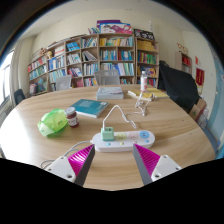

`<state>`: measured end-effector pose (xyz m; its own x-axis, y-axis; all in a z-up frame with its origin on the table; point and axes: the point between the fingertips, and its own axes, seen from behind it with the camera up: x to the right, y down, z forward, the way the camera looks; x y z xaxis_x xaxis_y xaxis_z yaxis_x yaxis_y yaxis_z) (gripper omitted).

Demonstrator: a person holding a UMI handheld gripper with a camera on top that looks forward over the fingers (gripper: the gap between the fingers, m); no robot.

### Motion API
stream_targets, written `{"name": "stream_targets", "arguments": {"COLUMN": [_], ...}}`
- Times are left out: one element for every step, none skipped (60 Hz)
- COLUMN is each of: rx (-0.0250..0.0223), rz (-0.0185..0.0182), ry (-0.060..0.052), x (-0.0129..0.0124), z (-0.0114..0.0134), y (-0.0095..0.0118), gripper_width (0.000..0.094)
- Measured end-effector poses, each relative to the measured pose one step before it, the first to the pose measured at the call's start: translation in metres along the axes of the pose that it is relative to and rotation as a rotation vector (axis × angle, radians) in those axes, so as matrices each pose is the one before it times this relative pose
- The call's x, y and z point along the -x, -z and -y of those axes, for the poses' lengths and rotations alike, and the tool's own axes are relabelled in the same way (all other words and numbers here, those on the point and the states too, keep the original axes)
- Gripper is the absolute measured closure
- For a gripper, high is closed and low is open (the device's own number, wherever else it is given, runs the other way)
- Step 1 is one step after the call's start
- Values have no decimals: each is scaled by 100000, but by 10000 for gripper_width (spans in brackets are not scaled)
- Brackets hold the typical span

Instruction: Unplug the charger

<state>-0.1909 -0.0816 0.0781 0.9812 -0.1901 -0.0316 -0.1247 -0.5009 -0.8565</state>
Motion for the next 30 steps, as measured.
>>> {"name": "stream_targets", "arguments": {"rx": [515,21,273,282,165,-580,-135,-134,-62,-50,-109,-181,136,103,133,468,392,-1323,-1997,-408,-669,-1316,-311,-379,-337,-169,-316,108,497,849], "rz": [-116,57,25,178,270,469,67,172,192,117,22,-226,-6,-114,-212,183,-35,808,808,351,749,-200,-609,-658,-485,-300,53,431,713,1168], "ry": [-527,-38,196,416,493,783,437,372,312,294,369,544,400,490,657,516,789,697,461,1137,1366,650,1284,896,526,-248,-1398,-2304,-3068,-2686], "x": [1328,265,195,215,226,-814,203,230,201,143,117,84,173,-42,-200,222,-26,94,71,36,730,-60,-86,-49,-38,-16,92,43,77,-469], "z": [608,102,-20,-13,14,-425,118,133,85,70,70,-129,198,-61,-317,24,-196,157,340,-13,160,192,-38,-4,3,-11,9,-47,-56,205], "y": [315,-742,-700,-687,-676,-1644,-631,-554,-538,-564,-558,-876,-236,-443,-621,-241,-415,-127,-764,-176,-187,-14,14,48,32,39,-112,-63,-59,470], "gripper_width": [138,139,139,140,142,147,148,151,155,162,172,181,192,204,223,247,283,314,371,400,577,593,593,597,604,603,615,618,634,638]}}
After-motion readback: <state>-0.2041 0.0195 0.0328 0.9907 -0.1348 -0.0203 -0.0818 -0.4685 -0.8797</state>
